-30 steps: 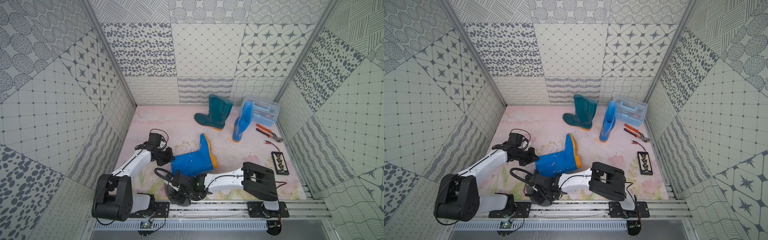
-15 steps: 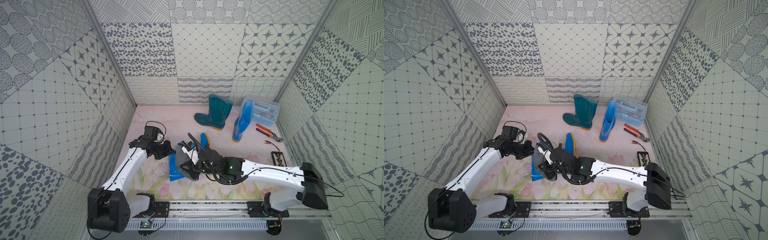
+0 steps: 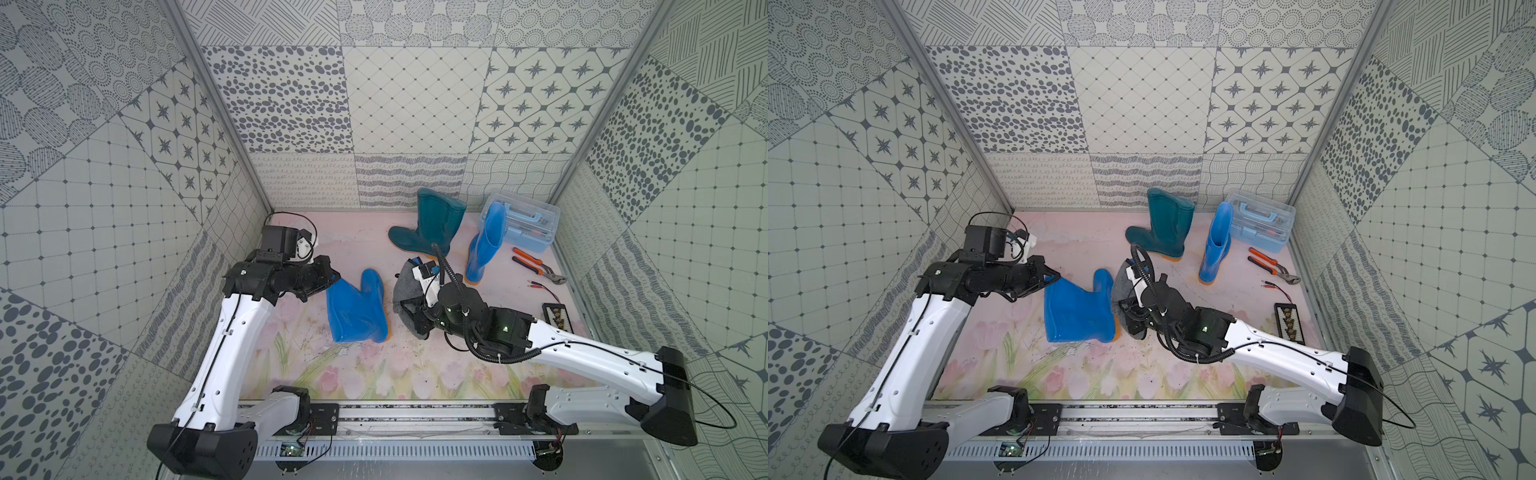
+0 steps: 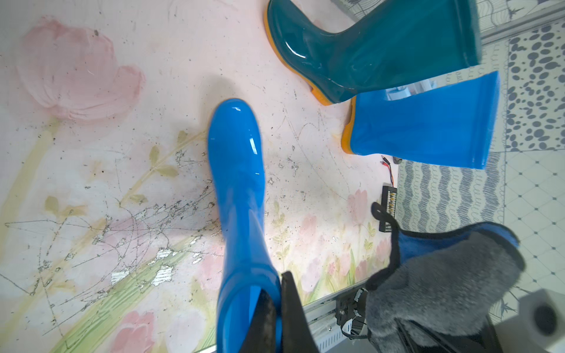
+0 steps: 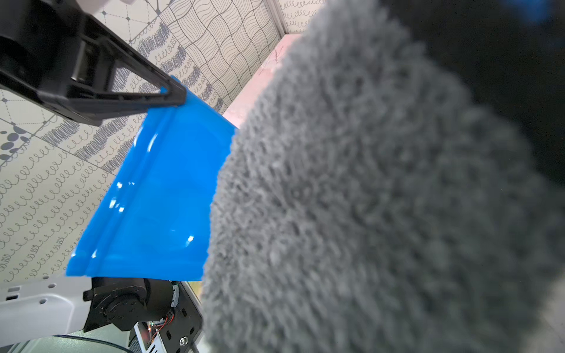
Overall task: Wipe the rubber boots with a cloth
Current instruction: Adjust the rubber boot at the center of the board.
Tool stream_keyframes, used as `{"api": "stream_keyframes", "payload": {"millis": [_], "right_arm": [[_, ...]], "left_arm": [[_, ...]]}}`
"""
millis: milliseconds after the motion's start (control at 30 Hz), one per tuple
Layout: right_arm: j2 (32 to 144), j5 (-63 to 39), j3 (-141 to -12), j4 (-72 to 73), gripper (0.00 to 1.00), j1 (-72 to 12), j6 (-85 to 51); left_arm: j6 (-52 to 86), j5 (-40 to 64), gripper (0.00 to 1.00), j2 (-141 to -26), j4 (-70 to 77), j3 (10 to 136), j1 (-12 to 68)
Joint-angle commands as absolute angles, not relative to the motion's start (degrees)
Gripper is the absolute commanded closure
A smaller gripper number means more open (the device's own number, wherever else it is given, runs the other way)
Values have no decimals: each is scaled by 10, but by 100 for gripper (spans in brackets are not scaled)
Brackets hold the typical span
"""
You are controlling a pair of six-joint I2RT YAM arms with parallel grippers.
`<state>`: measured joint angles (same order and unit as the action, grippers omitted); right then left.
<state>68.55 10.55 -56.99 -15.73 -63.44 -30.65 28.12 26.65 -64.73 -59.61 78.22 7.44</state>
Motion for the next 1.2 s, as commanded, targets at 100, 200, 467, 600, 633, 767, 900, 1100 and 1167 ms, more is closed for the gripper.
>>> {"api": "stream_keyframes", "payload": {"millis": [100, 200, 467, 600, 633, 767, 900, 1100, 1167], "right_arm": [[661, 111, -578, -160, 99, -627, -316], [653, 107, -573, -166, 99, -623, -319], [627, 94, -545, -181, 98, -605, -341], [610, 84, -525, -196, 98, -598, -353], [604, 82, -519, -200, 98, -596, -356], [576, 89, -500, -221, 98, -588, -369], [541, 103, -483, -251, 98, -579, -383], [496, 123, -466, -305, 98, -570, -401], [479, 140, -466, -328, 98, -570, -407]], "left_arm": [[267, 244, 100, -649, -713, 930, 72], [239, 178, 100, -660, -781, 983, 73], [234, 94, 100, -674, -830, 941, 73], [283, 139, 100, -675, -773, 883, 97], [299, 136, 100, -676, -759, 878, 112], [364, 141, 100, -687, -693, 861, 187], [435, 118, 100, -719, -626, 845, 291], [521, 92, 100, -776, -518, 822, 400], [536, 86, 100, -802, -477, 814, 431]]}}
